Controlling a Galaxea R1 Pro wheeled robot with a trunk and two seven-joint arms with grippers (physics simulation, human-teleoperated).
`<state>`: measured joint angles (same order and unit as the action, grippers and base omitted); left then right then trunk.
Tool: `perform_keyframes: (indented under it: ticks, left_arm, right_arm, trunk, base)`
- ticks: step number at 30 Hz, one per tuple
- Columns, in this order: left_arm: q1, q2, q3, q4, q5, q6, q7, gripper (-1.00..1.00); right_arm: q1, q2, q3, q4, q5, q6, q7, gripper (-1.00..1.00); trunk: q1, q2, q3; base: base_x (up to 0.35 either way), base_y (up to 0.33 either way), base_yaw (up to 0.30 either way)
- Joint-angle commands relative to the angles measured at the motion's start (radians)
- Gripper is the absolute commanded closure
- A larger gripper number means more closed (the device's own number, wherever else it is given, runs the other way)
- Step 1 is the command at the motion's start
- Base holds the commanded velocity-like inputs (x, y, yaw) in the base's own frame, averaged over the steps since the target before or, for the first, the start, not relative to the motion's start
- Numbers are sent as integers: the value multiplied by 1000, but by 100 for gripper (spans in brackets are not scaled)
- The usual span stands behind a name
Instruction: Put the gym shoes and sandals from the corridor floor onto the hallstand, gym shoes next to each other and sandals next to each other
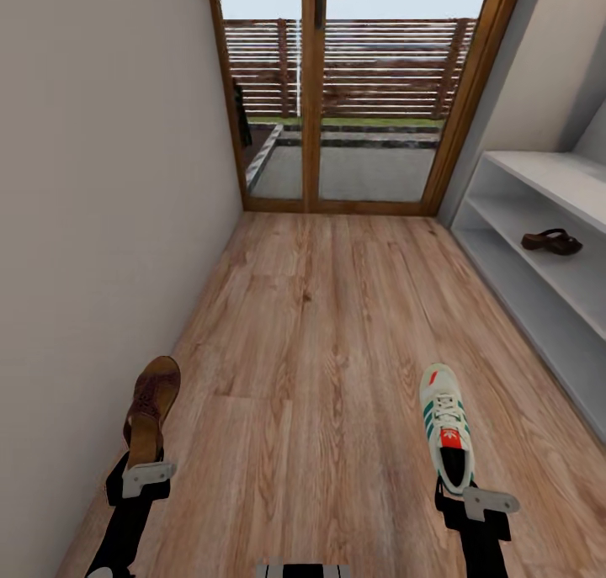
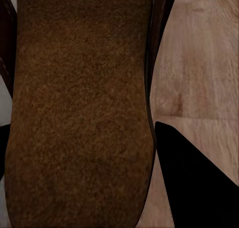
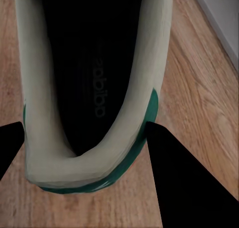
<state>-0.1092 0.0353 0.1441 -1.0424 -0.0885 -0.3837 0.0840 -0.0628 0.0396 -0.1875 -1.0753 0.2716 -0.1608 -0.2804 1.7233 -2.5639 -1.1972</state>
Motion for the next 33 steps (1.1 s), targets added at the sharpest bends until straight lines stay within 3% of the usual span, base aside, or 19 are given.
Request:
perform_keyframes:
  ticks: [1, 33]
  left_arm:
    - [0, 0, 0, 0, -2, 0, 0, 100]
    - [0, 0, -1, 2, -3, -1, 1, 100]
  right_arm:
    - [0, 0, 0, 0, -1, -1, 0, 100]
    - [0, 0, 0, -1, -1, -1, 0, 100]
  trunk:
    - [0, 0, 0]
    - [0, 0, 0]
  base:
    - [328, 0, 0]
    - [328, 0, -2]
